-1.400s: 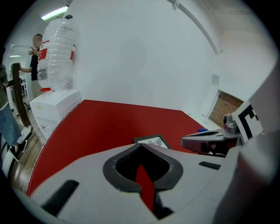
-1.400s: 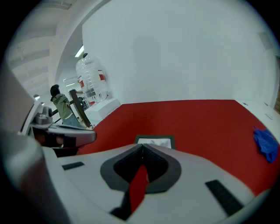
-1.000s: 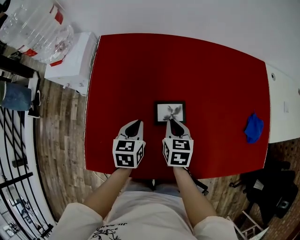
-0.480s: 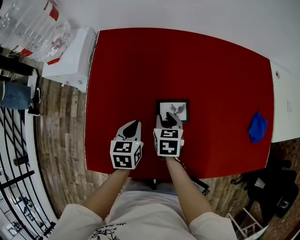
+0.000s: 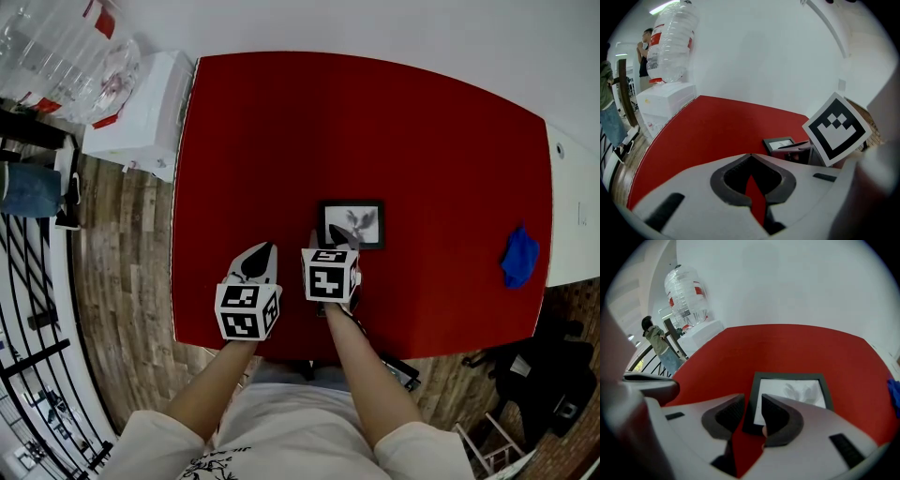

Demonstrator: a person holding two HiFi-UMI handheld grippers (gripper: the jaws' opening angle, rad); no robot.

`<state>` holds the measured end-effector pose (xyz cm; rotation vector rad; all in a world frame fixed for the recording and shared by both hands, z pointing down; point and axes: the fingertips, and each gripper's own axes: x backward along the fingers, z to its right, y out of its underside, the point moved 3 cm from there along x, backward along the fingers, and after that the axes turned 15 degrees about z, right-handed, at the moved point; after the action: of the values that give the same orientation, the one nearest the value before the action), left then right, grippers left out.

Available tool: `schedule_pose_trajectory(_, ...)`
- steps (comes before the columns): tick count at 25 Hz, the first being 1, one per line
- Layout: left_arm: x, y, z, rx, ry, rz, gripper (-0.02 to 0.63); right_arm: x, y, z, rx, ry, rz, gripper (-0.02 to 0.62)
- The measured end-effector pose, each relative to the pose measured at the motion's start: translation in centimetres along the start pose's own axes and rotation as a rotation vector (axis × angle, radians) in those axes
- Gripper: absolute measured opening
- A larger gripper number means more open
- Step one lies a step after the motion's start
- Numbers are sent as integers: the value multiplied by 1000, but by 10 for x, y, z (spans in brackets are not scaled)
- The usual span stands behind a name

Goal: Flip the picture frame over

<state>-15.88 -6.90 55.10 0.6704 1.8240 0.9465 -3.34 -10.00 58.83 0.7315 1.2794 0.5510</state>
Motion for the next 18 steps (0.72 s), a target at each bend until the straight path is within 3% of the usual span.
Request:
schedule_pose_trajectory(9, -3, 3, -7, 15, -4, -10, 6, -13, 4, -3, 11, 23, -76, 104)
schedule_pose_trajectory(18, -6, 6, -8, 15, -3, -16, 6, -14, 4, -2, -11, 59, -64, 66)
